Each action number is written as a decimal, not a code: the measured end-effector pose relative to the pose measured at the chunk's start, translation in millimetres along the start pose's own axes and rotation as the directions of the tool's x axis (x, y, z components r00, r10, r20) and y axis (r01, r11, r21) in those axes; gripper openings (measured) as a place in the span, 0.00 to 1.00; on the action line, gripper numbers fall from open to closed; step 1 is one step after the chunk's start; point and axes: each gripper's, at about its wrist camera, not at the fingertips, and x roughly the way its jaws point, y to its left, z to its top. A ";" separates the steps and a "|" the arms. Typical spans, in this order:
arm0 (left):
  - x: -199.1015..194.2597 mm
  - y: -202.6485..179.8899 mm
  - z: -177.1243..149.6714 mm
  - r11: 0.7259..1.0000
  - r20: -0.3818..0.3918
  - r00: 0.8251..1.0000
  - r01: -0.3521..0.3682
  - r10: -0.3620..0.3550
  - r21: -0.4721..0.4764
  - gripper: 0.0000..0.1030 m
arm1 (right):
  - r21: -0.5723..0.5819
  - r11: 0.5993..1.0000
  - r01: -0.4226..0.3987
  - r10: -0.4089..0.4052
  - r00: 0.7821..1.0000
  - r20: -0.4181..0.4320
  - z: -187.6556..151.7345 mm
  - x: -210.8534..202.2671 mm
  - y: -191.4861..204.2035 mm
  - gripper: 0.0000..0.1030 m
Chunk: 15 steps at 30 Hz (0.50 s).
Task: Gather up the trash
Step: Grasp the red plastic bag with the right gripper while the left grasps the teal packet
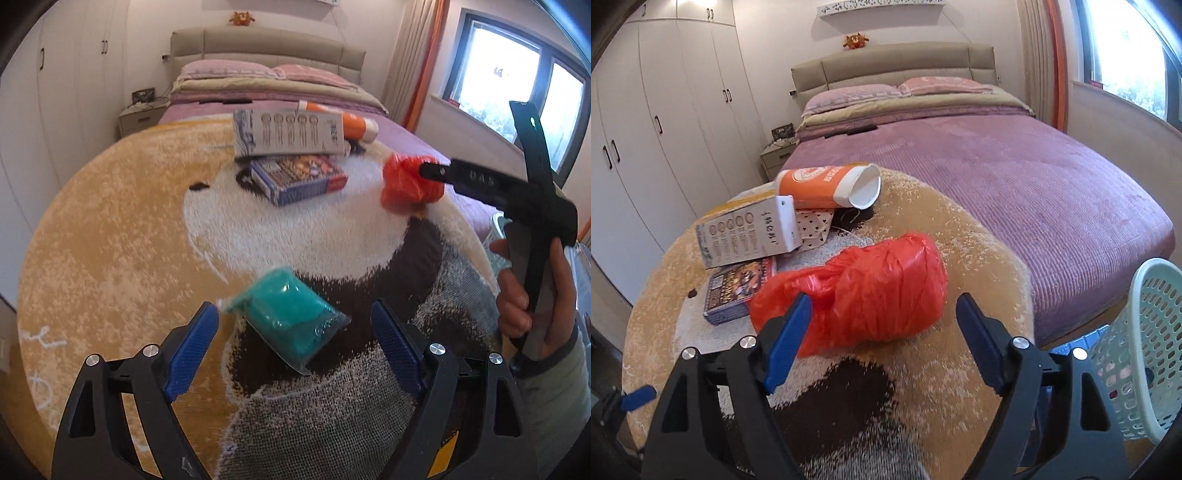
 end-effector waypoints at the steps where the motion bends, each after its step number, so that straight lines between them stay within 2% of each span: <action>1: 3.1 0.5 -0.1 1.000 -0.010 1.000 -0.002 0.002 -0.006 0.76 | 0.005 1.000 -0.002 0.002 1.000 -0.011 0.6 4.9 -0.4 0.74; 3: 10.9 0.0 -3.8 1.000 -0.028 1.000 -0.005 0.005 -0.009 0.68 | 0.007 1.000 0.003 -0.003 0.999 -0.040 0.0 12.0 -1.0 0.74; 7: 12.5 -0.4 -0.7 1.000 -0.046 0.999 -0.009 0.008 -0.026 0.68 | 0.003 1.000 -0.018 0.018 0.998 -0.064 0.4 18.1 0.0 0.71; 9: 10.3 -1.2 3.2 1.000 -0.042 0.999 0.001 -0.002 -0.030 0.69 | -0.006 1.000 -0.026 0.025 0.997 -0.067 0.9 17.4 0.8 0.62; 11: 10.5 -4.9 6.3 1.000 -0.035 0.999 -0.012 0.012 -0.021 0.69 | -0.015 0.999 -0.032 0.030 0.996 -0.078 0.7 19.2 2.5 0.47; 13: 15.7 -7.5 8.5 0.999 -0.050 0.998 -0.026 0.025 -0.018 0.56 | -0.015 0.999 -0.040 0.039 0.995 -0.087 -0.2 21.0 2.7 0.39; 14: 18.7 -8.2 8.7 1.000 -0.060 0.998 -0.026 0.025 -0.017 0.41 | -0.015 0.999 -0.040 0.039 0.996 -0.084 -0.7 20.4 2.9 0.35; 15: 21.3 -8.8 8.6 1.000 -0.071 0.997 -0.022 0.021 -0.017 0.40 | -0.018 0.999 -0.041 0.040 0.996 -0.078 -1.5 18.6 2.9 0.33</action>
